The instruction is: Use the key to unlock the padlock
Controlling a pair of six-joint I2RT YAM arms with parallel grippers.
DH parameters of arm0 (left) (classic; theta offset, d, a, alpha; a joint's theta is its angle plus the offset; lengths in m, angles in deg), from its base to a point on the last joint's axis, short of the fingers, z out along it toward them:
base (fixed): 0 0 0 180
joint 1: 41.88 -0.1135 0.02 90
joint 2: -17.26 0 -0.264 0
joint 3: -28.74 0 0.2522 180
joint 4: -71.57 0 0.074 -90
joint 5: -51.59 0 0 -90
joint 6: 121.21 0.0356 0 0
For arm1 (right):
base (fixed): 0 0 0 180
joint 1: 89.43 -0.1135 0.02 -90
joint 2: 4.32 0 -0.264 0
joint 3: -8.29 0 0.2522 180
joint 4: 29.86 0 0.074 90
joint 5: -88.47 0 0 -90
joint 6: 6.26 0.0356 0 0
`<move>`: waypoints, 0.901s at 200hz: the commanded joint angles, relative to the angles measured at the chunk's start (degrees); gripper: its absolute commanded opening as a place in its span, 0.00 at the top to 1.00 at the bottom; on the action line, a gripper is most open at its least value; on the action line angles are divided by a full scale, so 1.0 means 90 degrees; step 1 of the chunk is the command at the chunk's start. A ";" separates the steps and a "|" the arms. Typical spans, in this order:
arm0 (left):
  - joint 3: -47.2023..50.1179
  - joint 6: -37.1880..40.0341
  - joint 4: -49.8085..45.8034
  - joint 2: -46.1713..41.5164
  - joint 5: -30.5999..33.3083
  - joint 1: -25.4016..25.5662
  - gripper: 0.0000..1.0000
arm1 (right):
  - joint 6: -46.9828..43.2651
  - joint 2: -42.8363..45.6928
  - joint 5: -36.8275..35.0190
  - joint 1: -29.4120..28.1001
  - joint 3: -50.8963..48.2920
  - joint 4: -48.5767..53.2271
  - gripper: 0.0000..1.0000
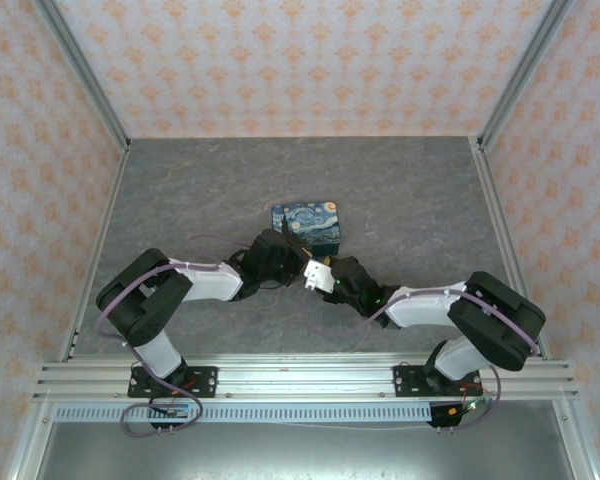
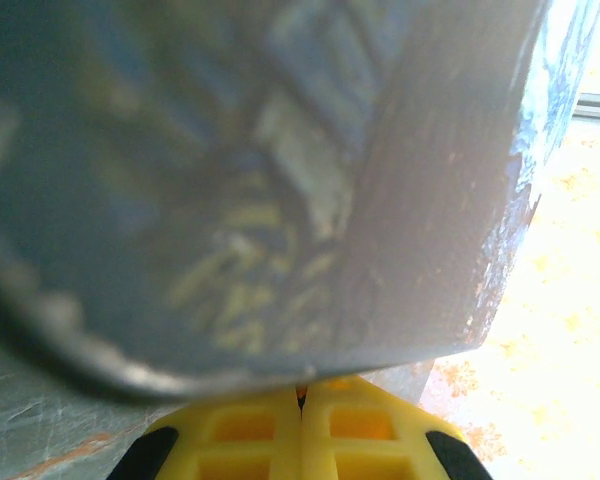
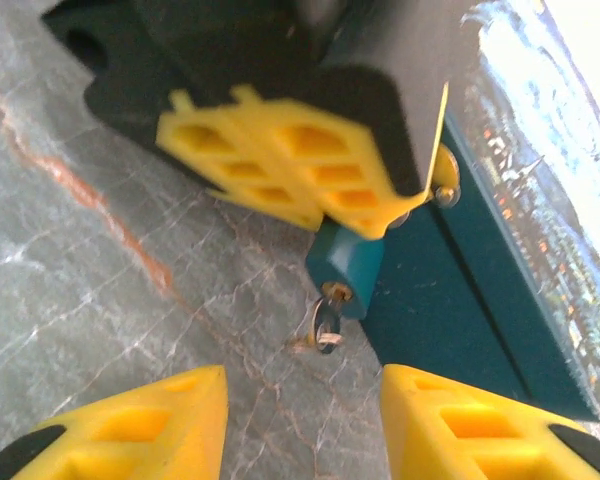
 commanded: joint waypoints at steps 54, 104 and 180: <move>-0.0136 -0.0028 -0.0218 -0.0175 -0.0061 0.0000 1.00 | 0.0204 -0.0401 -0.0106 -0.0036 0.0385 -0.0432 0.74; -0.0121 -0.0028 -0.0215 -0.0221 -0.0073 -0.0008 1.00 | 0.0235 -0.0540 -0.0261 -0.0036 0.0526 -0.0403 0.88; -0.0073 -0.0030 -0.0149 -0.0257 -0.0118 -0.0005 1.00 | 0.0893 -0.0449 -0.0150 -0.0012 0.0439 -0.0556 1.00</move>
